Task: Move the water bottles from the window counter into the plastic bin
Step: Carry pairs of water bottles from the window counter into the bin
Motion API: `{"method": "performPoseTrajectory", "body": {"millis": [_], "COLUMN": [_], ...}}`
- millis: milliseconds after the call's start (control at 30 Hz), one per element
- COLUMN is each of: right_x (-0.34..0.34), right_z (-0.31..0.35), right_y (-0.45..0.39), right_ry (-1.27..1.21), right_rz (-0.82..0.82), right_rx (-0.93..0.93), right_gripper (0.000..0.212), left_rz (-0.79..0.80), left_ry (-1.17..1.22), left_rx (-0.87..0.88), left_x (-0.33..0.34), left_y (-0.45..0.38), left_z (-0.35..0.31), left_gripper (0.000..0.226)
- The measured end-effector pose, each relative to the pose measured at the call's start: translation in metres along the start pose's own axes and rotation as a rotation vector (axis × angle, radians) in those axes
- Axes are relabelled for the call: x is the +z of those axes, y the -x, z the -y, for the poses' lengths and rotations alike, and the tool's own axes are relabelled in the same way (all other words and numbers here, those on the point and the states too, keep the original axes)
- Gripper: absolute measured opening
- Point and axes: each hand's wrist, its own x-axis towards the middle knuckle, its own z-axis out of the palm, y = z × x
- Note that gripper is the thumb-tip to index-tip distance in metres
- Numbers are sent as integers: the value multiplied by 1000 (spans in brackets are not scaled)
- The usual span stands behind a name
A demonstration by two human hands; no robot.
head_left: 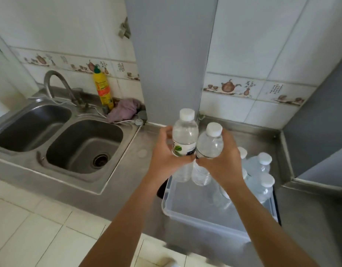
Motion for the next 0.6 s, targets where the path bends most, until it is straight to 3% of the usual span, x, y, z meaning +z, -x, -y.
{"method": "performPoseTrajectory", "body": {"millis": [200, 300, 600], "right_x": [25, 33, 53], "right_z": [-33, -45, -60], "right_y": [-24, -31, -22], "right_ry": [172, 262, 368], "right_rz": [-125, -95, -112], "right_rx": [174, 268, 275], "right_gripper": [75, 63, 57], "left_rz": [205, 212, 257], "left_ry": [-74, -104, -399], "left_rx": [60, 72, 34], "left_x": [19, 27, 21], "left_y": [-39, -43, -47], "left_z": [30, 48, 79], "left_gripper": [79, 76, 85]}}
